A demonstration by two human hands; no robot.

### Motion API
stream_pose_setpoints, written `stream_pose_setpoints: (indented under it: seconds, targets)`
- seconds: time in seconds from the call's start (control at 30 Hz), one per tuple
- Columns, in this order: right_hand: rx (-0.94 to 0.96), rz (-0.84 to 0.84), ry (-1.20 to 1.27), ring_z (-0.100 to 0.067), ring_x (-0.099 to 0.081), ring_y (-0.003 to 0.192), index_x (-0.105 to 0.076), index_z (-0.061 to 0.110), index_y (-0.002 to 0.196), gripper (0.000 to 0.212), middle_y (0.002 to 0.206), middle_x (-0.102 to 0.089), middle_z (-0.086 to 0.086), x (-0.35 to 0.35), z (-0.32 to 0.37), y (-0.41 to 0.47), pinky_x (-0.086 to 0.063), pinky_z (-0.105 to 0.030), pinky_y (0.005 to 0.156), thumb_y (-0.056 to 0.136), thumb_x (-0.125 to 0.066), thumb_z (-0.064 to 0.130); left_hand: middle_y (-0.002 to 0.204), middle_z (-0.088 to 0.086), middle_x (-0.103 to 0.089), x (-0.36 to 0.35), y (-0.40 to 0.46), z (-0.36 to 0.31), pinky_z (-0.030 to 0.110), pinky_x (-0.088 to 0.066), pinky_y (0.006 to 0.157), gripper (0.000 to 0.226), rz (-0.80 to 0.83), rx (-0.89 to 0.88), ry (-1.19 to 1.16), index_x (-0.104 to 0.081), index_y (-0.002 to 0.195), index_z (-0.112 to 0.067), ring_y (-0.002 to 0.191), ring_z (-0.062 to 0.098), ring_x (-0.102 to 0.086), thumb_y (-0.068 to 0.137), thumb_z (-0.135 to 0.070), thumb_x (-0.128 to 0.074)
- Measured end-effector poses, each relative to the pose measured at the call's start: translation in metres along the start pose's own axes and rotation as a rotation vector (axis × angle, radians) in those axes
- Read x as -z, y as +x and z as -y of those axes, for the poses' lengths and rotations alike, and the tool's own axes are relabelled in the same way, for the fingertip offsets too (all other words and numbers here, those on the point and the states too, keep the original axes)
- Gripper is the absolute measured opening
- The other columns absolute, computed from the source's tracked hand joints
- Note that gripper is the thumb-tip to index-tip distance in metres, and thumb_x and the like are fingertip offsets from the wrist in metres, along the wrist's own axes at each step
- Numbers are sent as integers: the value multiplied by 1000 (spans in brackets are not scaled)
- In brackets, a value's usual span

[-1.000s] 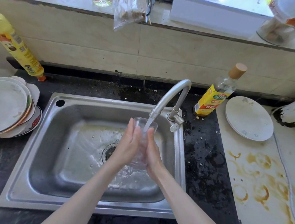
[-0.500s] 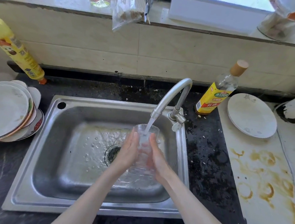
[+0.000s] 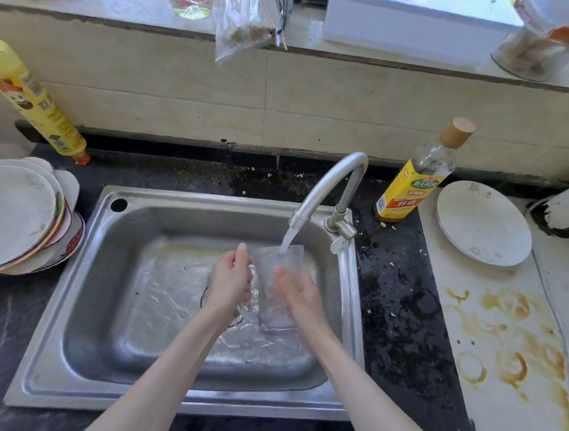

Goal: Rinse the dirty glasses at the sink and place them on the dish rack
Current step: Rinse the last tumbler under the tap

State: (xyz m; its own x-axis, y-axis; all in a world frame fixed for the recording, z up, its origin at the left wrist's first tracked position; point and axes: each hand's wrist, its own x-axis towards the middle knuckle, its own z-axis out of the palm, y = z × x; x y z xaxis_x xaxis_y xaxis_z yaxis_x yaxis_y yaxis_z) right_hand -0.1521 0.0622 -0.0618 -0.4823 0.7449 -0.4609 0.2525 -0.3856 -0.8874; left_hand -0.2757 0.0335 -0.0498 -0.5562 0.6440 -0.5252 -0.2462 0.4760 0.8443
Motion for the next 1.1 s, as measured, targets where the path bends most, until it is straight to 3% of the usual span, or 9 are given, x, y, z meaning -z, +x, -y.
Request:
stream_pose_setpoints:
  seconds: [0.07,0.17,0.3,0.4,0.53,0.7,0.83,0.97,1.1]
  targets:
    - [40,18,99,14,-61,84,-57,31,96,36,100,-62,19,3,3,2,-46,-6,70,74,-57,60,64,-2,-39,-2,-5,-5,25,-36,51,29,20,-108,60,-51,93,-13,52,11,-37,101,-34,-32]
    - [46,-39,127,-10,-67,95,-59,32,102,65,107,-67,2,7,5,8,-54,-25,82,59,-55,80,74,-1,-49,-2,-14,-5,26,-41,63,25,59,-212,168,-53,94,-19,66,11,-48,101,-31,-32]
    - [5,80,91,-21,-67,100,-56,32,112,70,111,-67,-5,28,9,13,-52,-38,92,60,-58,78,88,0,-64,14,-18,2,30,-48,79,37,223,-136,186,-61,86,-16,83,15,-60,97,-41,-36]
    - [-43,219,88,-15,-64,106,-53,32,123,85,116,-66,3,35,5,13,-48,-38,98,54,-65,80,114,-3,-62,27,-10,-7,36,-45,97,52,315,-91,169,-60,108,-20,105,17,-60,82,-60,-40]
    - [-83,325,83,-29,-55,120,-49,22,134,91,131,-57,-10,33,8,8,-39,-52,105,64,-56,81,130,-2,-55,40,5,-14,39,-41,105,84,448,-82,74,-46,131,-23,119,13,-54,64,-72,-64]
    - [-116,458,111,-35,-53,106,-45,6,134,102,123,-53,-22,32,20,5,-43,-51,96,65,-55,80,136,3,-53,41,8,-20,39,-39,106,106,742,47,-97,-33,137,-22,122,19,-53,51,-53,-85]
    - [-77,519,-36,-9,-57,98,-53,29,128,93,107,-63,19,31,30,1,-45,-27,99,59,-41,89,123,5,-64,34,9,-20,41,-41,103,109,692,-5,-60,-39,137,-15,115,20,-59,46,-50,-89]
    - [-137,455,-123,-7,-60,106,-60,40,115,88,107,-65,12,36,21,1,-31,-41,109,53,-31,96,125,0,-62,33,9,-16,45,-38,106,96,609,-72,112,-45,132,-28,115,16,-58,49,-53,-85]
    - [-194,348,-195,-5,-52,117,-51,30,132,97,124,-58,10,31,14,-1,-34,-46,109,63,-23,92,121,-8,-61,30,7,-11,44,-43,102,104,447,-177,193,-40,135,-30,111,9,-60,46,-59,-84]
